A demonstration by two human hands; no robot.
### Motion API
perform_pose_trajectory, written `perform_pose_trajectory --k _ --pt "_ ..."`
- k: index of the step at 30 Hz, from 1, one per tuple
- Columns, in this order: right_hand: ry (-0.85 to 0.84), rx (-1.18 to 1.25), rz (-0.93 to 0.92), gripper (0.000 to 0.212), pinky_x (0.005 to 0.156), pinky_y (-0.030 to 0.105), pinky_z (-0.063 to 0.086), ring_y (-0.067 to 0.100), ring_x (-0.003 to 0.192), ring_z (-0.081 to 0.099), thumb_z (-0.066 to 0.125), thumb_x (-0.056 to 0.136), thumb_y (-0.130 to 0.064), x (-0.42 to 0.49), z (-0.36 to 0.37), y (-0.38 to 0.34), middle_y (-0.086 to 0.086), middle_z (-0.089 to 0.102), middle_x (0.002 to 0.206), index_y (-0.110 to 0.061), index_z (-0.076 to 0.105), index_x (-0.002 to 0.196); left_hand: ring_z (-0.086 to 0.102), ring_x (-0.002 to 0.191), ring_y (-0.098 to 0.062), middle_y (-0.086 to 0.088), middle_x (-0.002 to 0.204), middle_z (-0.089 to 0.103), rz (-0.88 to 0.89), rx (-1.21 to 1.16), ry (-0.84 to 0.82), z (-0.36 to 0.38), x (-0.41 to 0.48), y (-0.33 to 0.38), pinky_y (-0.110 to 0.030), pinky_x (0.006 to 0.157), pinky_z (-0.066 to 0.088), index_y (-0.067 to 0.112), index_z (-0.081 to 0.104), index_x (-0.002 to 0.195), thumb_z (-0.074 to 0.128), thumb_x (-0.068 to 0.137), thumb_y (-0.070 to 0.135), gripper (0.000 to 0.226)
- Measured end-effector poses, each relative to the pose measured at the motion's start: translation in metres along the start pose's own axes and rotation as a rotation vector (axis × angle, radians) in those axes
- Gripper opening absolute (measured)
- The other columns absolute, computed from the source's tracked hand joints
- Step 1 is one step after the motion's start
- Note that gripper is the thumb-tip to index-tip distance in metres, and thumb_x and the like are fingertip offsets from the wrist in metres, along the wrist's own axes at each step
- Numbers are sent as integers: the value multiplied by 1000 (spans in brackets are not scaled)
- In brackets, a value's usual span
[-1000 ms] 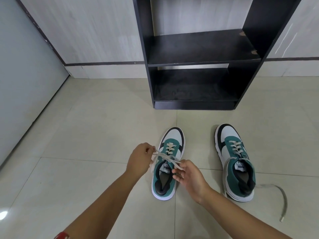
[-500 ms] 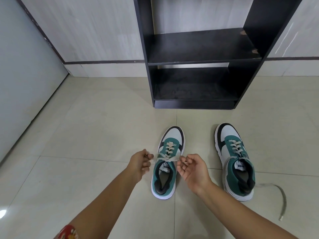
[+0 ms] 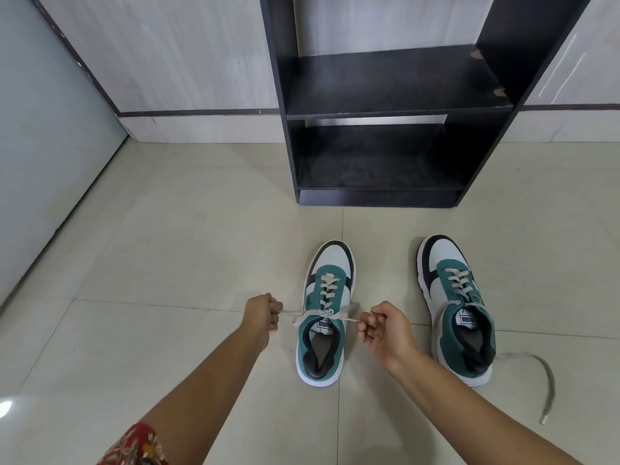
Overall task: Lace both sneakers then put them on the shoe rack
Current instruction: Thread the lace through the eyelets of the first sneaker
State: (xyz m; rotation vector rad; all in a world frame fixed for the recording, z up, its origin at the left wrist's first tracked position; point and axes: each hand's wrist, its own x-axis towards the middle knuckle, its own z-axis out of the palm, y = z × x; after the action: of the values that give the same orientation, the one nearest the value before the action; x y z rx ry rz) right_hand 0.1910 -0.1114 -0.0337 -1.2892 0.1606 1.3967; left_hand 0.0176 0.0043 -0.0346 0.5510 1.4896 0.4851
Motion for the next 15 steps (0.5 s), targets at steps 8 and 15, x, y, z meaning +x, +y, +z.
perform_pose_trajectory --k 8,15 --pt "3 -167 6 49 53 29 38 17 50 44 40 87 -12 -2 -6 -5 -1 48 47 -19 43 38 26 44 -10 1 55 49 35 173 13 -1 -9 -4 -18 41 23 13 42 62 35 94 14 33" --pt "-28 -645 -3 21 68 29 51 26 91 69 49 92 -20 -24 -32 -23 5 66 109 -10 68 95 55 88 -19 -3 107 57 308 630 13 8 -31 -14 -26 64 42 11 48 117 51 91 24 29"
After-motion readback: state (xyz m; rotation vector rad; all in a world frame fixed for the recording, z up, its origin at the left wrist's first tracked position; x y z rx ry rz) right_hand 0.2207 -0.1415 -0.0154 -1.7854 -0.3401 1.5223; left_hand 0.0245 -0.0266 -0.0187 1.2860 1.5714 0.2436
